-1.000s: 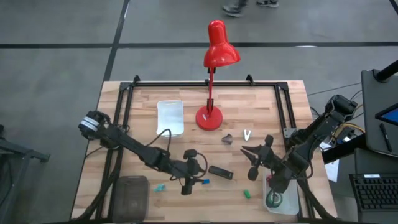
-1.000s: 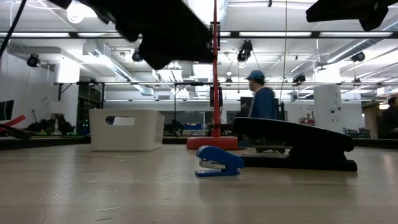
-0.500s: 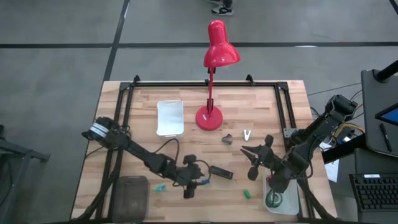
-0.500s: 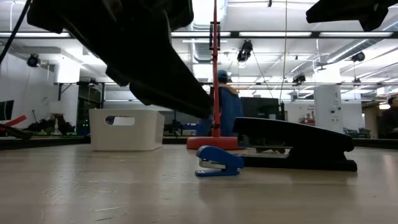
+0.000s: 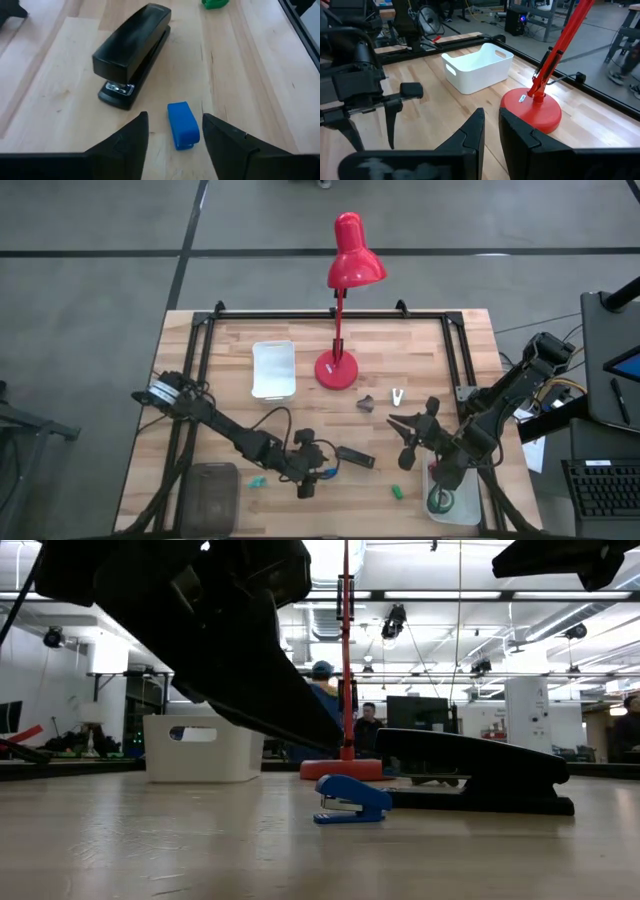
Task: Pick and place Stapler, Stapler remover, tape
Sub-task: Put the blue stapler into the top white bin
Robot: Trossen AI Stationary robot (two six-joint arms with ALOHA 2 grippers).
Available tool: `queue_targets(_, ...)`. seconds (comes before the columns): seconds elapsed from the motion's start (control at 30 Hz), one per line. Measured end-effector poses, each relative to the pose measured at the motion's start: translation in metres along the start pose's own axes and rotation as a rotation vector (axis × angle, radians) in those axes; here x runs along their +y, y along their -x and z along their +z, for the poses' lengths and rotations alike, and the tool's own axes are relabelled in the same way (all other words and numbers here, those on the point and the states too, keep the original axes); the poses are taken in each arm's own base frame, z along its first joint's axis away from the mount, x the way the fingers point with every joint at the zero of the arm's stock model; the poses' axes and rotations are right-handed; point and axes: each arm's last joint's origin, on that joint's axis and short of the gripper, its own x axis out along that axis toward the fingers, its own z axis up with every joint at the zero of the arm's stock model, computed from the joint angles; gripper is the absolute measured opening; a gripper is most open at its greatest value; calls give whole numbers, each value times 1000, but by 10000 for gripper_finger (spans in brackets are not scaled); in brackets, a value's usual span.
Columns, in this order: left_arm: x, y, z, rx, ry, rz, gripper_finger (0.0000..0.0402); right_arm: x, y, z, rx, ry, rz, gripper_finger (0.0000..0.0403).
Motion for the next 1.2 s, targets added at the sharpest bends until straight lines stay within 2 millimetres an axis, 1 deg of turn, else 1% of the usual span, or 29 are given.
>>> queue_targets(0.23,-2,-4,-2,-18,8,-2,264,0,0,-1,0,-3,0,52)
queue_targets(0.3,-2,-3,-2,-18,9,-2,277,-1,0,-1,1,0,-1,52)
queue_targets(0.37,-3,-3,-3,-17,8,-2,282,-1,0,-2,1,1,-1,52)
queue_targets(0.47,-2,-8,-7,-11,6,1,281,-1,-1,-2,1,1,-3,52)
queue_targets(0.6,-5,-20,-14,-11,11,-27,281,-1,-1,-2,1,1,-5,52)
queue_targets(0.77,-6,-30,-18,-2,6,-11,280,-1,-1,-2,0,-2,-5,52)
queue_targets(0.97,-6,-30,-17,-8,2,-5,277,-1,-1,-2,0,-2,-5,52)
queue_targets(1.07,-5,-29,-17,-9,-11,3,261,-1,-1,-2,0,-2,-5,52)
queue_targets(1.2,-3,-31,-19,4,1,18,223,-1,-1,-2,0,-2,-5,52)
